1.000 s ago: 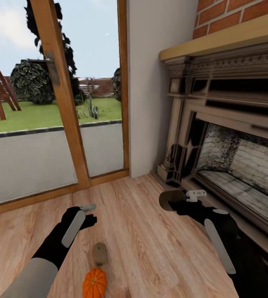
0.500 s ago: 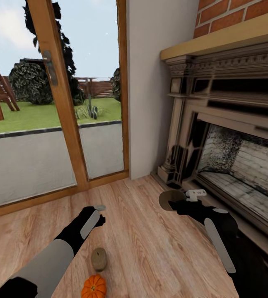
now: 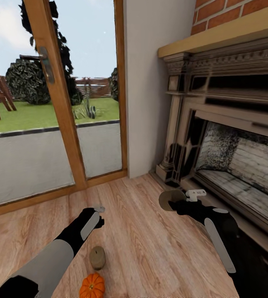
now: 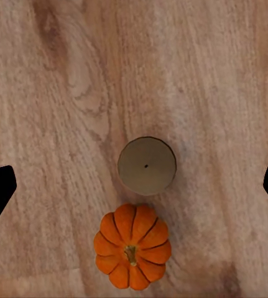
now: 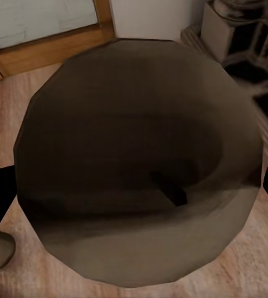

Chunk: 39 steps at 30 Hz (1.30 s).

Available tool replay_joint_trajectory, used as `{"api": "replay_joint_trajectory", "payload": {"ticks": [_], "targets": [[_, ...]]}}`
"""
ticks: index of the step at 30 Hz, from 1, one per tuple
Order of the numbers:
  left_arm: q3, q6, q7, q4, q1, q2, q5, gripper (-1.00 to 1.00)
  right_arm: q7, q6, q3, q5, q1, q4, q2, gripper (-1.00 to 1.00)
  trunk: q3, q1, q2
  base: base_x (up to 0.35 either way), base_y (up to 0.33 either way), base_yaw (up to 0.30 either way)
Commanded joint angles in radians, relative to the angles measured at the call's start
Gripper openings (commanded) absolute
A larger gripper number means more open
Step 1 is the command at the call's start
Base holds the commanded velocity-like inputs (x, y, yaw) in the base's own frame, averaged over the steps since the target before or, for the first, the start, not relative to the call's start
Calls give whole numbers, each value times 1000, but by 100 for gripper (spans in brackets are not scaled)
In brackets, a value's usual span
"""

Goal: Place each of the two pumpkins and all three candles from the living room inside a cabinet in the living room (use any cabinet), then make sure every cabinet is closed, and position the cauldron so it is next to a table in the living room.

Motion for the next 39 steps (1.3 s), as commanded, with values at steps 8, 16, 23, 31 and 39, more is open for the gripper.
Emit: {"api": "replay_joint_trajectory", "payload": {"ticks": [8, 16, 23, 31, 39], "targets": [[9, 5, -74, 36, -21, 9, 10, 100, 1, 3, 2, 0, 2, -1, -1, -100, -26, 31, -57, 0, 0, 0], [42, 10, -147, 159, -116, 5, 2, 100, 0, 3, 2, 0, 4, -1, -2, -100, -52, 58, -106, 0, 0, 0], [49, 18, -155, 238, -182, 10, 7, 100, -1, 0, -7, 1, 0, -1, -3, -100, -79, 61, -108, 0, 0, 0], [50, 21, -147, 283, -202, 36, 4, 100, 2, -14, -9, -3, -6, 0, -1, -100, -110, 65, -110, 0, 0, 0], [49, -1, -145, 288, -202, 34, 4, 100, 1, -56, -3, -5, -5, 0, -1, -100, -141, 68, -112, 0, 0, 0]]}}
